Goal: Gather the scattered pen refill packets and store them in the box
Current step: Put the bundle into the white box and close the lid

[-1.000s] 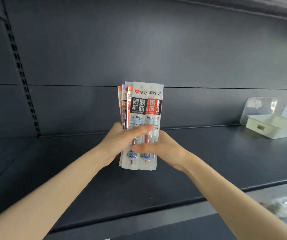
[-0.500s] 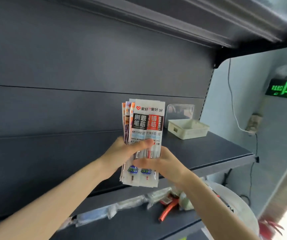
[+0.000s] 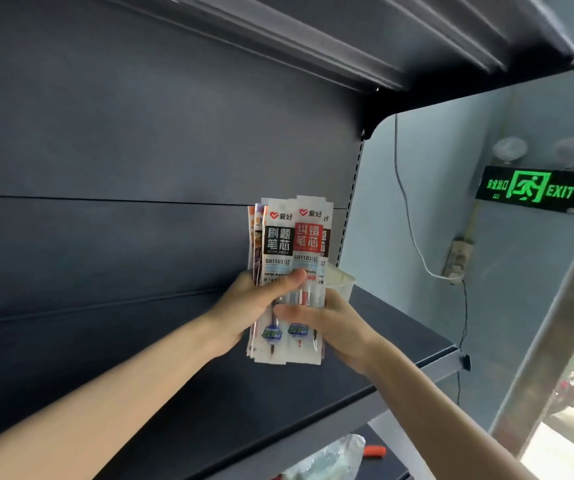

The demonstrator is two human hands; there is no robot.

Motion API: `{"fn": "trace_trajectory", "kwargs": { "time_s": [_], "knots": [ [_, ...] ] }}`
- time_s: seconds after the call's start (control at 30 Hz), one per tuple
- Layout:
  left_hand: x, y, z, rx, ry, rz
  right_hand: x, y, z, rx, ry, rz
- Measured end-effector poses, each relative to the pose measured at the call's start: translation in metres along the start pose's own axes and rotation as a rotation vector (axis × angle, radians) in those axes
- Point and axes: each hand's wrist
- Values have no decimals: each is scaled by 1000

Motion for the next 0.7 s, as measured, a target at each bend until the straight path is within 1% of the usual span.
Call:
{"fn": "trace_trajectory", "kwargs": {
  "time_s": [0.13, 0.27, 0.43, 0.6, 0.7],
  "knots": [
    [-18, -20, -49, 38, -25, 56, 28, 42, -30, 48, -16, -50],
    [-34, -34, -92, 124, -79, 91, 54, 79, -63, 20, 10, -70],
    [-44, -44, -135, 313, -135, 134, 80, 123, -103, -69, 58, -164],
    [-55, -54, -159, 477, -222, 79, 93, 145, -132, -217, 133, -190],
    [-60, -57, -166, 552, -271, 41, 99, 150, -145, -270, 169, -205]
  ]
}}
Point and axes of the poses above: each hand's wrist, its own z-axis away from the middle knuckle, its own y-axis out of the back of the hand, x = y × z, and after that the axes turned 14 degrees about z, right-handed
